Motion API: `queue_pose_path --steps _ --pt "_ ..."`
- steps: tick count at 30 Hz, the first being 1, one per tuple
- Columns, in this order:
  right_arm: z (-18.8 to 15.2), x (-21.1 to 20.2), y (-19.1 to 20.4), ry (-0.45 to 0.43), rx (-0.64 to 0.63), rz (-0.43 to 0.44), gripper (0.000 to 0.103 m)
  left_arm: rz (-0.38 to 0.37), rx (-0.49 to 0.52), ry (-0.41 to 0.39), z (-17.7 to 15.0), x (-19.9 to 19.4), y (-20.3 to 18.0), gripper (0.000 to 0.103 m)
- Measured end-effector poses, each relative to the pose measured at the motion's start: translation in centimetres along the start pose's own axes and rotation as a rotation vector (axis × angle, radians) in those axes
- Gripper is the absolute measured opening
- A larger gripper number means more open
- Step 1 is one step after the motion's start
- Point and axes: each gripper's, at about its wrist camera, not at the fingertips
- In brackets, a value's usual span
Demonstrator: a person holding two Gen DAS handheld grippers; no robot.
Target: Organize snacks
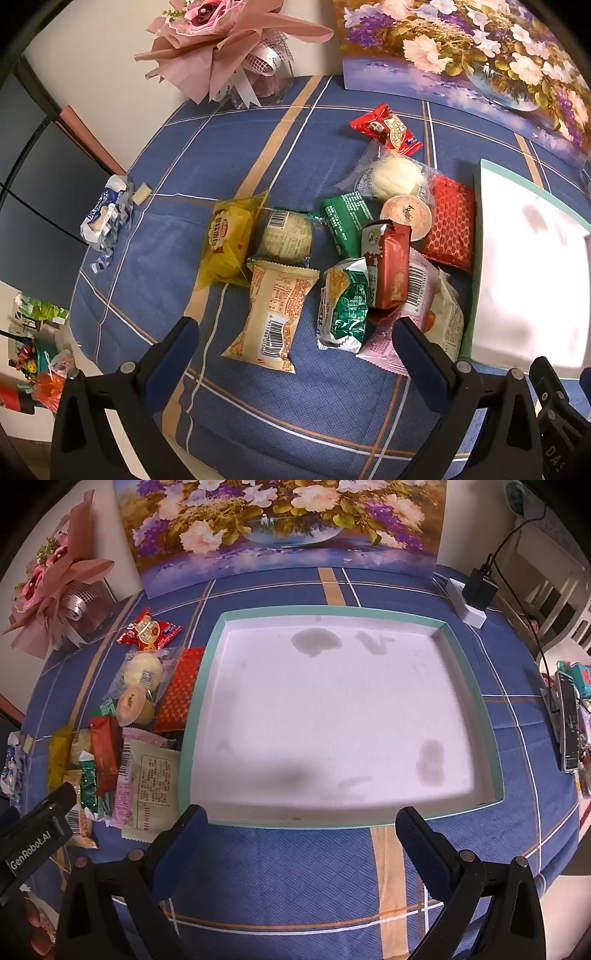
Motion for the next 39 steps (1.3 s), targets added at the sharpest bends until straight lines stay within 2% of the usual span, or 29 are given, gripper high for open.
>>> queue_pose_path --steps 35,39 --pt "-0.08 0.20 0.06 -0.001 -0.002 -0.003 0.103 -0.003 0.001 0.001 -0.05 0.01 0.00 0.103" --pt "-0.28 0.11 0.36 -0.002 -0.006 0.000 0.103 0.003 -0.037 -0.001 0.10 0.10 0.67 0.103"
Point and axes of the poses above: each gripper's, at about its wrist camera, not at the fingertips, and x roughly the way its jaws point, y to its left, z to its top, and after that the axes turned 15 degrees about -y, right-handed
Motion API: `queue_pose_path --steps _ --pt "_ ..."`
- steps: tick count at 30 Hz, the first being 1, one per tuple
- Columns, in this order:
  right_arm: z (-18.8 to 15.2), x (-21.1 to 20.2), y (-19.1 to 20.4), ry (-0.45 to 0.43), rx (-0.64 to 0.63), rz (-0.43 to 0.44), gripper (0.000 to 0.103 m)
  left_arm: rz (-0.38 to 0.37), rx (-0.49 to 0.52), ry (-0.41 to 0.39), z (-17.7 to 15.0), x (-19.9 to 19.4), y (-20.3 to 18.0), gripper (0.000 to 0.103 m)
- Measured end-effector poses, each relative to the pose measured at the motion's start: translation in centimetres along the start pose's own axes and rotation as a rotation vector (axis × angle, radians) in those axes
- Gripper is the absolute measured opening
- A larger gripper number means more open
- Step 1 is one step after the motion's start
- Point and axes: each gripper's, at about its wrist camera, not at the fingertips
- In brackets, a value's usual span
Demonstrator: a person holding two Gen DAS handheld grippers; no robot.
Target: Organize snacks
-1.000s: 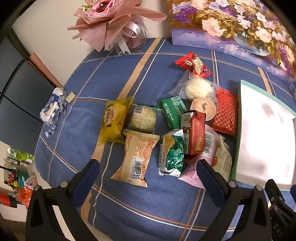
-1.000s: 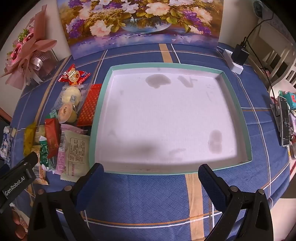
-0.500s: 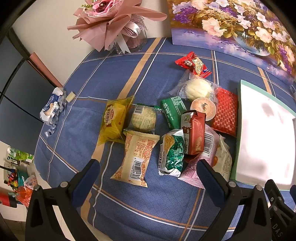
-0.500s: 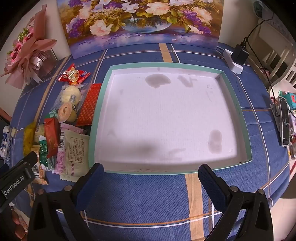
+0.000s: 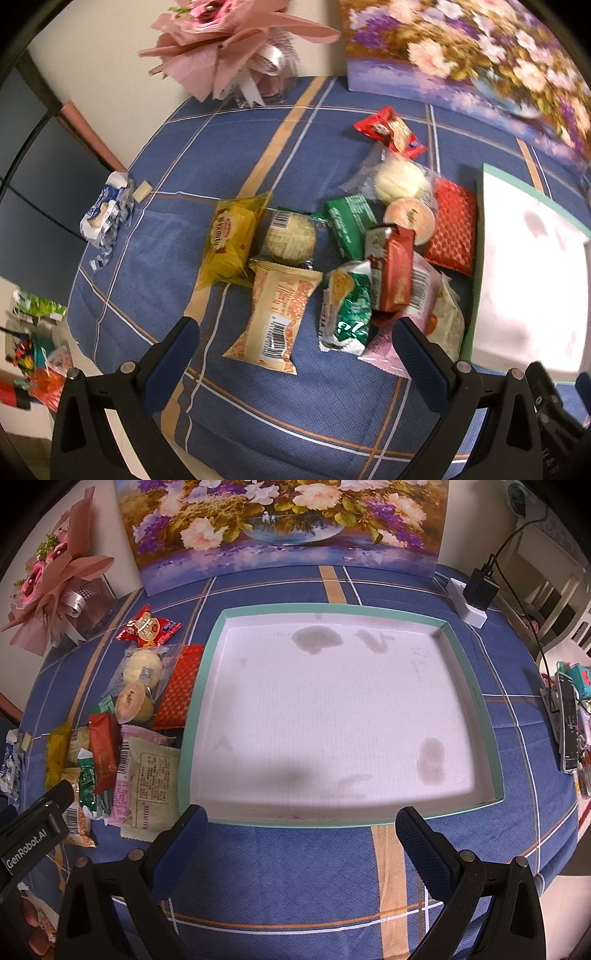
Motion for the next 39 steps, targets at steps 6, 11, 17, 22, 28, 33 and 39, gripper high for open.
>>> queue_pose_path --steps 6,11,17,22,28,33,39 --pt "-0.1 0.0 1.0 -0.019 -0.015 0.044 0.103 0.006 -0.166 0.015 0.4 0.7 3.7 0.103" --pt "-0.4 0.7 3.9 -0.054 -0.023 0.124 0.103 -0.022 -0.252 0.045 0.3 1.9 5.7 0.103" --pt "-0.6 2.0 6.5 -0.015 -0.019 0.197 0.101 -0.097 -0.319 0.102 0.3 4.1 6.4 0.103" --pt "-0.6 2.8 8.5 0.002 -0.056 0.226 0.094 -0.109 -0.371 0.140 -0.2 5.8 7.5 0.103" --pt "0.6 2.4 10.2 -0.001 -0.047 0.306 0.083 -0.148 -0.412 0.190 -0.8 7.6 7.6 0.101" --pt "1.2 2.7 11.4 -0.010 -0.070 0.335 0.074 -0.172 -0.428 0.237 -1.3 9.3 7.3 0.090" --pt "1.4 2.9 12.6 -0.024 -0.113 0.351 0.065 -0.206 -0.458 0.279 -2.1 11.4 7.4 0.075"
Point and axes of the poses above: each gripper's, at about its wrist camera, not at the fingertips, and x roughly the way its jaws point, y to its left, z to its top, and after that the axes turned 15 degrees about -y, right-handed
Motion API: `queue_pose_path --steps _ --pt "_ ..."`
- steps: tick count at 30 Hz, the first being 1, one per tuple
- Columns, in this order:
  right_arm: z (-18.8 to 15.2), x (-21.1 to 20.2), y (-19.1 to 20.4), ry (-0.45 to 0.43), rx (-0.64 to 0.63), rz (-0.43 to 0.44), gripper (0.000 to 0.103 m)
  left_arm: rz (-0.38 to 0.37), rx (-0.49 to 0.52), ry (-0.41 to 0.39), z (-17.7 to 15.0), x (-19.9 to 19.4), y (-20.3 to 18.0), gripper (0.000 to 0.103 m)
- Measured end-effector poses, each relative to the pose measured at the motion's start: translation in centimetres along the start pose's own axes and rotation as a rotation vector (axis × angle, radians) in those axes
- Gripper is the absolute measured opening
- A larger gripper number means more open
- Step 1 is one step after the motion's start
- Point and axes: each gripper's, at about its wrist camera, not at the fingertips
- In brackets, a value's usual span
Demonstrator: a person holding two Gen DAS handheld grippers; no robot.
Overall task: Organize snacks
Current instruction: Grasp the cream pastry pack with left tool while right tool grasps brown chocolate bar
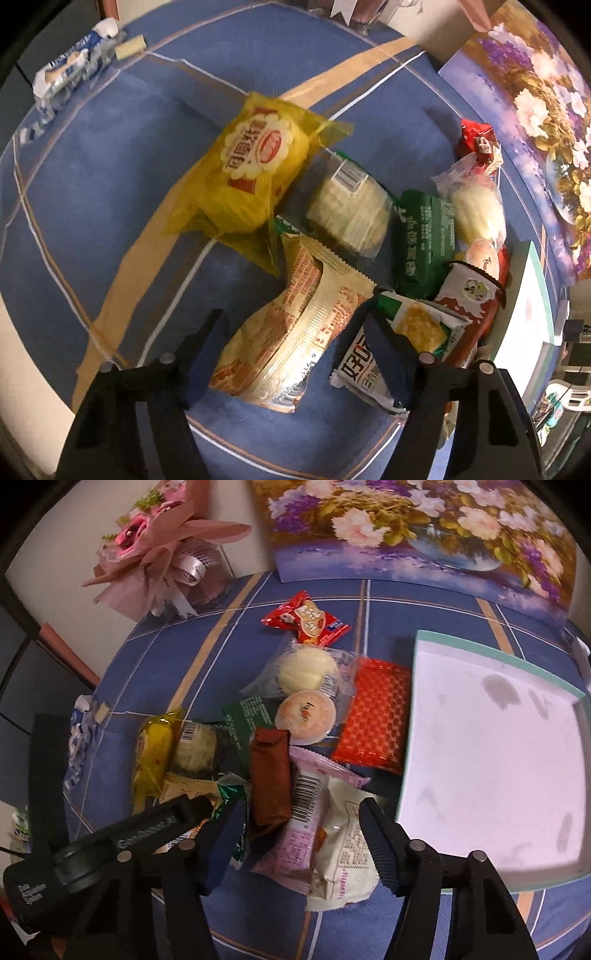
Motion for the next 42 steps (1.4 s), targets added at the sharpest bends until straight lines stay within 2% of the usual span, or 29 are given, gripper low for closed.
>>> queue_pose_path --steps 2,11,20,22,24,29,31,35,42 --pt "0.0 0.4 0.2 0.005 -0.008 0.004 0.061 0.004 0.002 0.006 0.1 0.7 0.3 0.071" --pt "0.6 1.6 1.1 -0.009 -0.051 0.017 0.052 -0.014 -0.003 0.000 1.8 2.4 1.5 0.069" --pt "0.5 3.5 2.1 0.027 -0.089 0.026 0.037 -0.002 0.011 0.003 3.4 2.7 0.7 0.064" --pt "0.4 3.8 2.2 0.032 -0.092 0.021 0.034 0.003 0.018 0.003 2.8 1.2 0.1 0.062" --pt "0.2 4.2 2.2 0.038 -0.093 0.027 0.031 0.017 0.028 -0.004 2.8 1.6 -0.6 0.058" --pt "-0.4 5.3 2.1 0.063 -0.091 0.026 0.031 0.032 0.043 -0.016 2.7 1.4 -0.9 0.055" --pt "-0.4 5.3 2.1 0.065 -0.086 0.027 0.030 0.048 0.060 -0.024 2.6 1.1 -1.1 0.048" --pt "-0.7 5.3 1.9 0.066 -0.087 0.023 0.031 0.062 0.070 -0.035 2.4 1.2 -1.8 0.045" --pt "-0.7 5.4 2.0 0.071 -0.062 0.038 0.027 0.029 0.031 -0.039 2.4 -0.2 -0.1 0.040"
Point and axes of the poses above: each gripper's, at about its wrist camera, not at the fingertips, and x roughly the way its jaws point, y to its left, z to its top, and after that the axes turned 15 degrees about -y, right-handed
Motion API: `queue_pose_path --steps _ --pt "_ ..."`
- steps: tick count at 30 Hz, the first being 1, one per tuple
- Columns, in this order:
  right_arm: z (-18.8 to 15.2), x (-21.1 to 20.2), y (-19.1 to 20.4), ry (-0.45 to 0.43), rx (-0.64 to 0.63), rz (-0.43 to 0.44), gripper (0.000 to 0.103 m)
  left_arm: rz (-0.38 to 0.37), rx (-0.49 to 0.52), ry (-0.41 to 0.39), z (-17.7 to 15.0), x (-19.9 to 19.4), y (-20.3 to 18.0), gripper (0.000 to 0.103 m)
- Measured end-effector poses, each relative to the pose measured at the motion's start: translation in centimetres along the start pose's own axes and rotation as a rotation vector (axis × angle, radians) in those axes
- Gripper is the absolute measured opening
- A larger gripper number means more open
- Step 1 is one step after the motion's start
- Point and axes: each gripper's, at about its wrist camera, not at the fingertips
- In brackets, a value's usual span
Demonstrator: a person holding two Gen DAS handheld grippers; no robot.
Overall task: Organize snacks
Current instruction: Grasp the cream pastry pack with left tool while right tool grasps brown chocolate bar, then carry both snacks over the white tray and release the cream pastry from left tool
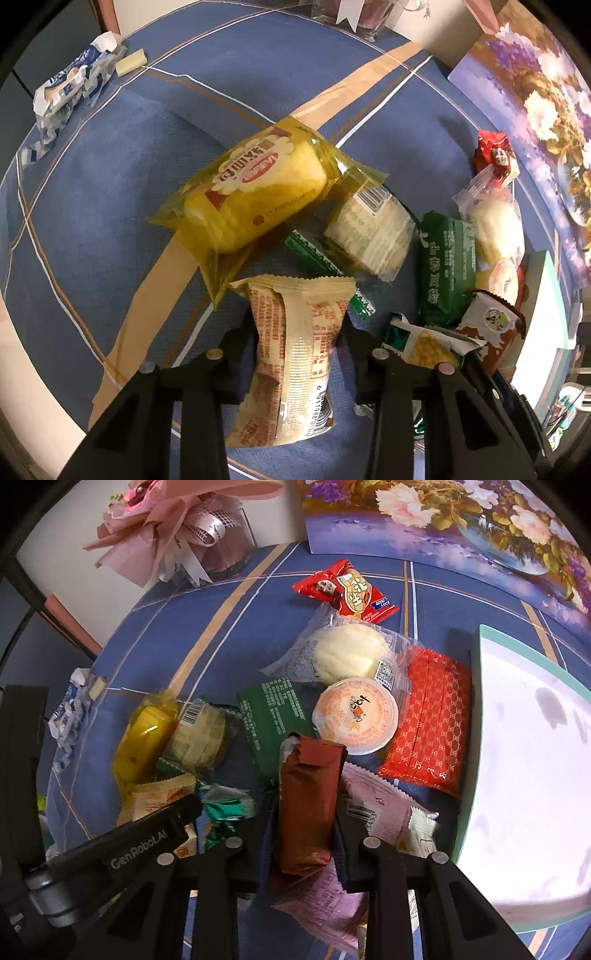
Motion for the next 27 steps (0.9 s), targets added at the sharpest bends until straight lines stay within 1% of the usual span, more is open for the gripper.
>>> queue_pose_path --steps 6,8,13,17,19,23,25,27 --pt "0.5 -1.1 -0.3 -0.012 0.011 0.013 0.026 -0.058 -0.023 0.006 0.1 -1.0 0.6 0.038" --pt "0.6 -1.4 -0.2 -0.012 0.012 0.019 0.026 -0.056 -0.021 -0.005 0.2 -1.3 0.5 0.038" --pt "1.2 -2.5 -0.4 -0.033 0.032 0.022 0.026 -0.068 -0.018 -0.067 0.9 -3.8 0.9 0.038" --pt "2.0 -4.0 -0.9 -0.076 0.042 0.021 0.026 -0.097 -0.003 -0.121 1.5 -6.6 0.9 0.038" --pt "2.4 -4.7 -1.4 -0.089 0.059 0.019 0.026 -0.111 0.007 -0.147 1.7 -7.5 0.0 0.038" --pt "3.2 -6.1 -2.6 -0.117 0.081 -0.007 0.026 -0.145 0.038 -0.187 1.9 -8.6 -3.3 0.038" --pt "3.7 -6.4 -3.5 -0.128 0.111 -0.015 0.026 -0.164 0.060 -0.191 1.5 -8.3 -5.1 0.038" --pt "4.1 -7.0 -4.7 -0.141 0.147 -0.034 0.026 -0.184 0.095 -0.192 1.3 -8.9 -6.9 0.038"
Point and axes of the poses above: each gripper's, at about its wrist camera, not at the fingertips, and x roughly the way its jaws point, y to its left, z to its top, and after that the axes turned 15 degrees about -y, right-handed
